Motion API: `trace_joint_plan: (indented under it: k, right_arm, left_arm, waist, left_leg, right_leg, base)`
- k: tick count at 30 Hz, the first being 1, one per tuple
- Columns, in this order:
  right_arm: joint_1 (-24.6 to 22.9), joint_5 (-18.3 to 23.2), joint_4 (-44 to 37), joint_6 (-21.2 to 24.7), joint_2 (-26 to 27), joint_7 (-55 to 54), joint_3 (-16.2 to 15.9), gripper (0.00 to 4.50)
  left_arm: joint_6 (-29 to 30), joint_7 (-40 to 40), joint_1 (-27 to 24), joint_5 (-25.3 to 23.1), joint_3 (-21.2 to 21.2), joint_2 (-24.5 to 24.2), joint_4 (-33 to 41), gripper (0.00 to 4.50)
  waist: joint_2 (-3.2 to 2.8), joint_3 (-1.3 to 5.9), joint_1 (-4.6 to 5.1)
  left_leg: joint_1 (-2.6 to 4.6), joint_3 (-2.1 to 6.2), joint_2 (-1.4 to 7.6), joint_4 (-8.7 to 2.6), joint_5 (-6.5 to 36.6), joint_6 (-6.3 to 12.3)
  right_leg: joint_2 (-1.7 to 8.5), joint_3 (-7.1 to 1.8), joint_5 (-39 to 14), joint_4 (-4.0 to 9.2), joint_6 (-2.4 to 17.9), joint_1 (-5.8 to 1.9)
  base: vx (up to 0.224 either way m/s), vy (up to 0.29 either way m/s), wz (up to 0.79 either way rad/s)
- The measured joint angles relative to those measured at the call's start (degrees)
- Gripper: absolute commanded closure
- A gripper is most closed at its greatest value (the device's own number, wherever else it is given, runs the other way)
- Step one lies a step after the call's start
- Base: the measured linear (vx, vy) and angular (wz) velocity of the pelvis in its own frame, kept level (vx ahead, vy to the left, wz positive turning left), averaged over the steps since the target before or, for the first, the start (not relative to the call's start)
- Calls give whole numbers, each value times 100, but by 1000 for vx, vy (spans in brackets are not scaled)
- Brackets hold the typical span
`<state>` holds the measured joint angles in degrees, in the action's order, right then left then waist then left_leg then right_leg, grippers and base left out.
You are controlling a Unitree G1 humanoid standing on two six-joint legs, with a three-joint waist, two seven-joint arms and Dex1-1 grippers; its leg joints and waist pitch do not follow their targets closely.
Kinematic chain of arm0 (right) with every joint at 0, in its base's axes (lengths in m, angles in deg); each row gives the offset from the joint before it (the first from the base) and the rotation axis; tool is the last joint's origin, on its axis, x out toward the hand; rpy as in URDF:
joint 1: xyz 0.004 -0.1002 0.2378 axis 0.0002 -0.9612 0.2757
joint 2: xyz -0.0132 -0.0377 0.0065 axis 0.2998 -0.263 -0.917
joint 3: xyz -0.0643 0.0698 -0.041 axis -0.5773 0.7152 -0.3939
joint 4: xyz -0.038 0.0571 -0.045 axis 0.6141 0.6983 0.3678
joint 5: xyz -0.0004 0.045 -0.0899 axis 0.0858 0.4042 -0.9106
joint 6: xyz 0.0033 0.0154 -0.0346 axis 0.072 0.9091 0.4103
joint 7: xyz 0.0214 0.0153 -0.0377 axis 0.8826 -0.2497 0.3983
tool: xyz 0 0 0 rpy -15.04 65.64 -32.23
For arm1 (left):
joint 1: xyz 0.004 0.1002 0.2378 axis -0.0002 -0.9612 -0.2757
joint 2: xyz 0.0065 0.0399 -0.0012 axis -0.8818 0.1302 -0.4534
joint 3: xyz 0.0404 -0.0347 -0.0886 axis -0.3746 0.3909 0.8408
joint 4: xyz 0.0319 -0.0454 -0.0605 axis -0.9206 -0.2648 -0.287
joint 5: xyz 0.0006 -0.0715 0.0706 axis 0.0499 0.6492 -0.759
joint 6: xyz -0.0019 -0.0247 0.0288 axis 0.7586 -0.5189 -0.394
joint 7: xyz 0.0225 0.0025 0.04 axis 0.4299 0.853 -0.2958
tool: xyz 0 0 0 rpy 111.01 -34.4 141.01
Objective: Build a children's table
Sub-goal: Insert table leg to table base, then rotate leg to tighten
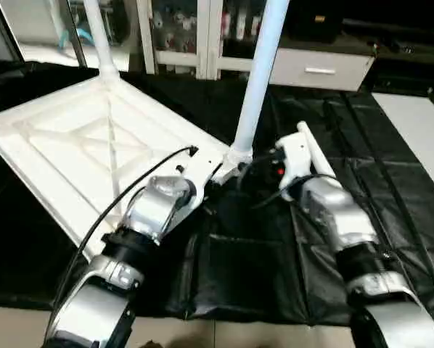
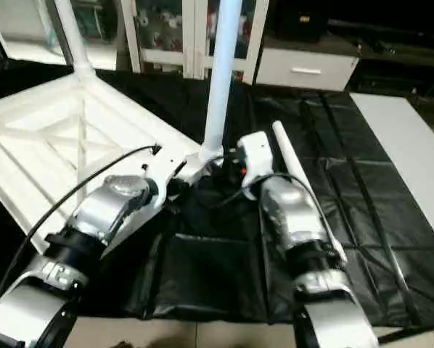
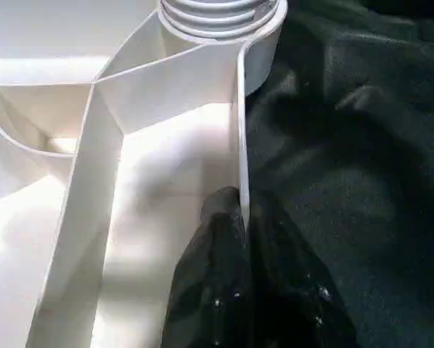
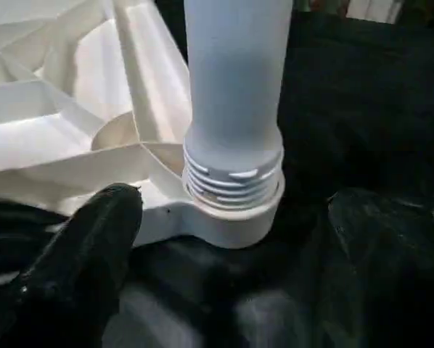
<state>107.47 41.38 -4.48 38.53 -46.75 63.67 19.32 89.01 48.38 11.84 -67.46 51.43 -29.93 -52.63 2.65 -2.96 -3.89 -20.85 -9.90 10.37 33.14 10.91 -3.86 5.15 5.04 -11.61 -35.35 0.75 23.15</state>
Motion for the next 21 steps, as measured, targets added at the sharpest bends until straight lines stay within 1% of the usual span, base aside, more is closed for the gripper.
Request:
trace_joint_plan:
  k: [4,9,12,17,21]
  right_arm:
    - [-126,120,-312,188,-169,317,-38,2]
    - [-330,256,-796,402,-550,1020,-241,2]
    - [-542,342,-1197,407,-881,1681,-503,2]
    - [-559,337,-1360,426,-1181,2031,-530,2]
    - [-565,339,-1617,559,-1578,2390,-647,2]
  left_arm:
    - [-5,-104,-53,-2,-31,-45,69,450]
    - [-12,-362,-180,0,-135,-188,280,450]
    - [-21,-703,-383,47,-259,-433,626,450]
    - [-31,-1195,-627,111,-434,-764,1024,450]
    - [-33,-1569,-856,155,-590,-1049,1407,450]
  waist:
    - [-5,-1,-35]
    - [-8,-2,-111]
    - [-15,-3,-136]
    - [-14,-3,-151]
    - [-12,-3,-216]
  left_leg:
    - [-1,0,2,13,0,0]
    - [-1,0,8,27,1,1]
    - [-3,0,13,34,2,1]
    - [-2,0,18,57,3,-2]
    - [-1,-1,20,68,4,-5]
  right_leg:
    - [0,0,5,-6,8,-1]
    - [-1,1,6,-14,9,-4]
    - [-1,6,6,-16,9,-5]
    - [0,8,6,-34,9,-11]
    - [4,10,6,-37,9,-23]
  base:
    - [0,0,0]
    - [0,0,0]
    - [0,0,0]
    - [0,0,0]
    - [0,0,0]
